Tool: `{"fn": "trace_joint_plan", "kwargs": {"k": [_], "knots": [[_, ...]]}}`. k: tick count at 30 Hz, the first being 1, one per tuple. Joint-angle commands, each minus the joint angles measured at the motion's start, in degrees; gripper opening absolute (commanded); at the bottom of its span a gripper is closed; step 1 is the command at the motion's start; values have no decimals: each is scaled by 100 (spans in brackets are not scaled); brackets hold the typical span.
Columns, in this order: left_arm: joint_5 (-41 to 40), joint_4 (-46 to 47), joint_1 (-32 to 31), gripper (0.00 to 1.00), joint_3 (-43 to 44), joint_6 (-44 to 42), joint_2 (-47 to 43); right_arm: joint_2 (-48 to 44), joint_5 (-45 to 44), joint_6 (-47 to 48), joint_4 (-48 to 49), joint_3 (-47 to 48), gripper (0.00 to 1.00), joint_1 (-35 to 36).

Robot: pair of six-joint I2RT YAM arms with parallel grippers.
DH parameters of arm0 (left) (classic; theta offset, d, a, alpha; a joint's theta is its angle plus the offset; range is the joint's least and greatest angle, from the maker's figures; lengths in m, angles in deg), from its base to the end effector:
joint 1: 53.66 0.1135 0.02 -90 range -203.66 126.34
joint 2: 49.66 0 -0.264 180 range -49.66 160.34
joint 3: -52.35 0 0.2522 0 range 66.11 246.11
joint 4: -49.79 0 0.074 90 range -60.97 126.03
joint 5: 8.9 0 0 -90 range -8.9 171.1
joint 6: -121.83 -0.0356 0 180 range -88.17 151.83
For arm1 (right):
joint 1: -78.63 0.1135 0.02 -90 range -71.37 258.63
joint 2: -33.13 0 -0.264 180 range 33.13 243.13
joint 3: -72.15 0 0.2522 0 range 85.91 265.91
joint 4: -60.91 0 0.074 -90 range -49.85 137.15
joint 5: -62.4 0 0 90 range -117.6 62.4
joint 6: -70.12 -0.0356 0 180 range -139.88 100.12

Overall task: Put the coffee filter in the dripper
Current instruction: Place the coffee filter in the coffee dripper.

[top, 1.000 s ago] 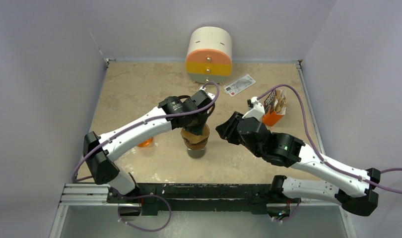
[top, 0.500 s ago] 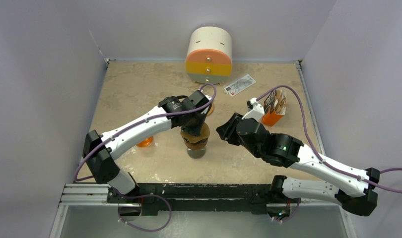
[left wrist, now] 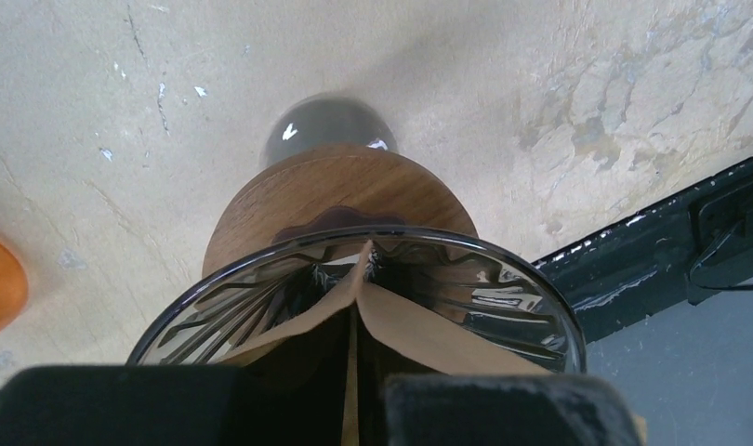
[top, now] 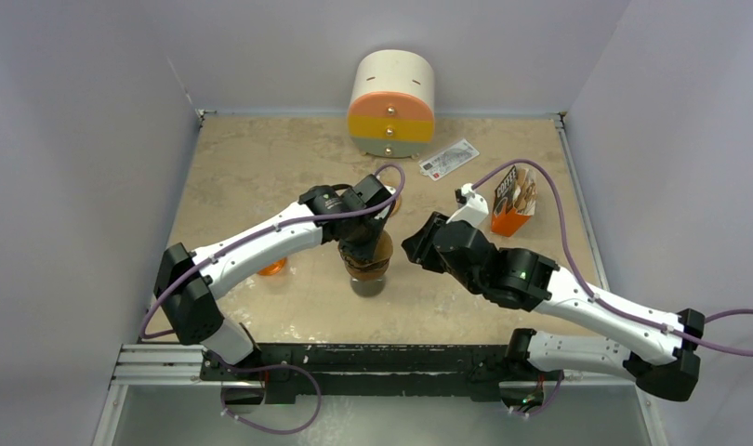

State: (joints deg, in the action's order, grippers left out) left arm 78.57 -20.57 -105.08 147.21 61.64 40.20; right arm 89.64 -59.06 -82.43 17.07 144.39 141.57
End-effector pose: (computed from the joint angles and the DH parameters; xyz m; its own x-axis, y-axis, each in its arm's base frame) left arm 0.1985 -0.2463 0.2999 -0.8744 0.2997 -0.3817 0.3859 0.9063 -0.1724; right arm 0.1117 0.1778 0.3529 -0.5871 0.5147 -0.6248 -0.0634 0.7402 0.6694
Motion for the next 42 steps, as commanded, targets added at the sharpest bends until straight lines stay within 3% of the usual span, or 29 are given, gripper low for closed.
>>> {"fn": "trace_joint_plan", "kwargs": {"k": [1,12,18,26,34,42], "knots": [[112,145,25,9,-67,-27,-221,9,-105,-55,69,24,40,-15],[147,184,24,26,-120,-71,-224,44,-96,-64,84,48,40,-18],[147,174,25,27,-130,-71,-202,24,-83,-69,77,33,40,-15],[224,117,26,19,79,-147,-233,26,-72,-64,97,40,40,-16],[226,5,11,0,336,-176,-317,-8,-108,-39,87,51,40,-14],[398,-50,13,0,449,-168,-406,-9,-99,-49,95,23,40,-18]]}}
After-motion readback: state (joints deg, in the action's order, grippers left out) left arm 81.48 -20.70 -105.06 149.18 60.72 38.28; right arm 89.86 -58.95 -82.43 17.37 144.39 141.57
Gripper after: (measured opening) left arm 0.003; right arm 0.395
